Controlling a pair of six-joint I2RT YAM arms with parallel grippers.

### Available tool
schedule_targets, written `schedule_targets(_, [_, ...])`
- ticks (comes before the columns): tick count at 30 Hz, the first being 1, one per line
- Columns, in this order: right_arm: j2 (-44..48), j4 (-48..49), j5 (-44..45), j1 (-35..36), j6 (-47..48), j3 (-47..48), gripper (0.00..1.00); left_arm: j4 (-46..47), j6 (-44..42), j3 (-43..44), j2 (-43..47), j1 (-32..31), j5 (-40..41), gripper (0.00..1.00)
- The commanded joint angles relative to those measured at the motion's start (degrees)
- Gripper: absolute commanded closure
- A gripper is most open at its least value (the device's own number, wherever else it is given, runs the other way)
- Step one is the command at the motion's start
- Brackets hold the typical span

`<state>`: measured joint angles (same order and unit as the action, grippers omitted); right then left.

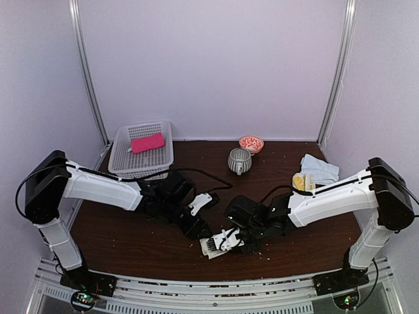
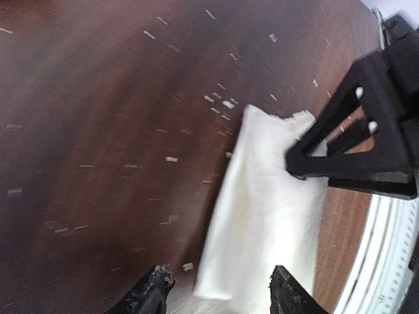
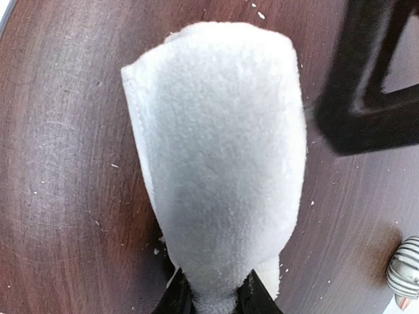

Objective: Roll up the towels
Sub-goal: Roll the towel at the center of the board.

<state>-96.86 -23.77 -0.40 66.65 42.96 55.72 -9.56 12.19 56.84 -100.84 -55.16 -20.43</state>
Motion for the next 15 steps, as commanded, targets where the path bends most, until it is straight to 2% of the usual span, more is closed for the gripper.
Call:
schedule_targets(1, [-5.9, -13.8, -11.3, -2.2, -2.0, 2.1, 0.8, 6.9, 0.3, -7.9, 13.1, 0.4, 14.7, 0.46])
schedule_targets(5, [-8.9, -17.3, -13.9, -4.1, -1.8, 6.3, 0.8, 13.0, -5.5, -15.5, 25.3, -4.5, 23.3, 0.46])
schedule_targets(8, [-11.2, -20.2, -16.5, -5.5, -1.7, 9.4, 0.8, 15.9, -14.9, -18.2, 31.7, -17.0, 34.8, 0.47])
schedule_targets(10, [-12.8, -22.1, -17.8, -6.4, -1.8, 11.6, 0.8, 15.7, -18.1, -17.8, 33.0, -22.4, 40.7, 0.48])
schedule_targets(13, [-15.3, -25.6, -19.4, -7.4, -1.4, 15.2, 0.8, 13.4, -21.2, -14.9, 32.2, -27.0, 41.1, 0.5])
schedule_targets(15, [-17.2, -28.1, -20.0, -7.8, -1.3, 17.6, 0.8, 10.8, -24.1, -12.7, 29.8, -28.8, 38.7, 0.51])
